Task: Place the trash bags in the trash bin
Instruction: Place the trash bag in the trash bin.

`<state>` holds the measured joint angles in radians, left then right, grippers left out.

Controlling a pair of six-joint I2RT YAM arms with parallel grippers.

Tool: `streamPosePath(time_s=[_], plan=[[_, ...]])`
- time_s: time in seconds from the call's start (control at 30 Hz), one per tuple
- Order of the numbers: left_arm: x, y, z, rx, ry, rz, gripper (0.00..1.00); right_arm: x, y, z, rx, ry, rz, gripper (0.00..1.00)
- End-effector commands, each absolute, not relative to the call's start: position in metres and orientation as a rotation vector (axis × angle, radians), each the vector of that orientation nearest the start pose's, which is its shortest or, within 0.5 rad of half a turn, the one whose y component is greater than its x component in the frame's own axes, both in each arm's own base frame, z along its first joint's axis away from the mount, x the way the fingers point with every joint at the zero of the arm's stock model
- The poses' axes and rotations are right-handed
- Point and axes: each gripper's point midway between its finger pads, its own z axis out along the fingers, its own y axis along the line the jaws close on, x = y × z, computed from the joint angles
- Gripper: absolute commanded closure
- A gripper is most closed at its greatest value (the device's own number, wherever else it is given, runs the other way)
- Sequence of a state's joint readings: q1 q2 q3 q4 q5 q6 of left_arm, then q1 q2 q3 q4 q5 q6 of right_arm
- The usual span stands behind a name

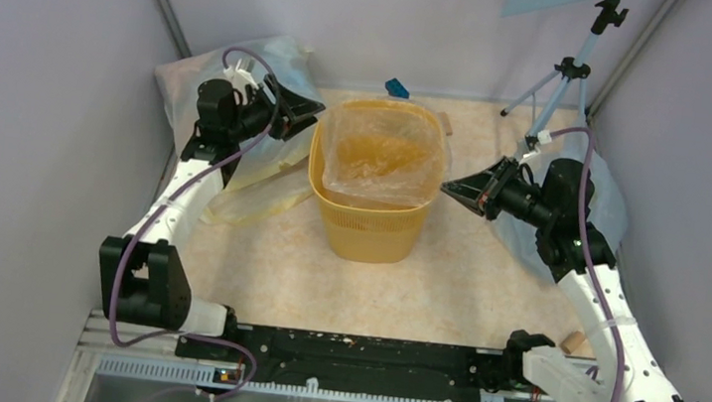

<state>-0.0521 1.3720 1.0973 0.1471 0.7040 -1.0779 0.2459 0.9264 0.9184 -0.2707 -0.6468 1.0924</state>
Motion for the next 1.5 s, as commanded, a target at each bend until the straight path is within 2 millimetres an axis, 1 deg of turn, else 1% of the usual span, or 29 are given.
streamPosePath(time_s=[0.0,0.07,0.1,0.3,0.4,0.5,0.6,0.67,0.7,0.77,0.83,0.87,0.9,0.93,0.97,1.0,1.03,1.07,1.17,1.27,1.33,1.47], plan=[[0.401,-0.165,0.344,-0.300,1.793,-1.446,0.42,0.248,0.201,0.312,0.348,2.049,1.468,1.00],[0.403,-0.168,0.343,-0.295,1.805,-1.467,0.47,0.248,0.201,0.312,0.347,2.049,1.469,1.00],[0.402,-0.170,0.342,-0.291,1.812,-1.480,0.48,0.248,0.201,0.312,0.349,2.050,1.469,1.00],[0.402,-0.175,0.346,-0.252,1.801,-1.492,0.48,0.248,0.201,0.311,0.350,2.052,1.471,1.00],[0.402,-0.175,0.350,-0.210,1.799,-1.470,0.50,0.248,0.201,0.310,0.352,2.055,1.469,1.00],[0.403,-0.175,0.353,-0.170,1.799,-1.438,0.60,0.248,0.201,0.309,0.355,2.057,1.469,1.00],[0.403,-0.177,0.356,-0.137,1.796,-1.422,0.80,0.247,0.201,0.308,0.357,2.059,1.470,1.00],[0.404,-0.178,0.356,-0.120,1.803,-1.413,0.90,0.247,0.201,0.307,0.357,2.064,1.471,1.00],[0.404,-0.178,0.356,-0.113,1.807,-1.408,0.93,0.247,0.201,0.307,0.358,2.064,1.471,1.00],[0.402,-0.178,0.353,-0.109,1.819,-1.400,0.96,0.247,0.201,0.304,0.363,2.072,1.472,1.00],[0.402,-0.177,0.351,-0.110,1.829,-1.390,0.96,0.246,0.201,0.302,0.367,2.077,1.471,1.00],[0.402,-0.177,0.349,-0.116,1.839,-1.386,0.90,0.246,0.201,0.301,0.367,2.080,1.470,1.00],[0.401,-0.176,0.345,-0.130,1.857,-1.382,0.75,0.246,0.201,0.301,0.369,2.081,1.471,1.00],[0.402,-0.176,0.342,-0.142,1.872,-1.376,0.64,0.246,0.202,0.301,0.368,2.082,1.472,1.00],[0.403,-0.175,0.339,-0.149,1.882,-1.366,0.56,0.246,0.201,0.301,0.368,2.082,1.471,1.00],[0.404,-0.175,0.339,-0.149,1.890,-1.357,0.53,0.246,0.201,0.301,0.369,2.082,1.472,1.00],[0.405,-0.174,0.340,-0.143,1.886,-1.348,0.51,0.246,0.201,0.301,0.370,2.081,1.470,1.00],[0.404,-0.174,0.335,-0.157,1.908,-1.344,0.50,0.246,0.201,0.301,0.370,2.081,1.471,1.00],[0.405,-0.173,0.336,-0.154,1.906,-1.329,0.50,0.245,0.201,0.301,0.368,2.079,1.472,1.00],[0.406,-0.173,0.335,-0.145,1.910,-1.326,0.53,0.245,0.201,0.301,0.370,2.079,1.472,1.00],[0.407,-0.175,0.335,-0.134,1.919,-1.327,0.59,0.246,0.201,0.301,0.371,2.079,1.472,1.00],[0.406,-0.180,0.332,-0.104,1.946,-1.322,0.76,0.246,0.201,0.301,0.370,2.078,1.471,1.00]])
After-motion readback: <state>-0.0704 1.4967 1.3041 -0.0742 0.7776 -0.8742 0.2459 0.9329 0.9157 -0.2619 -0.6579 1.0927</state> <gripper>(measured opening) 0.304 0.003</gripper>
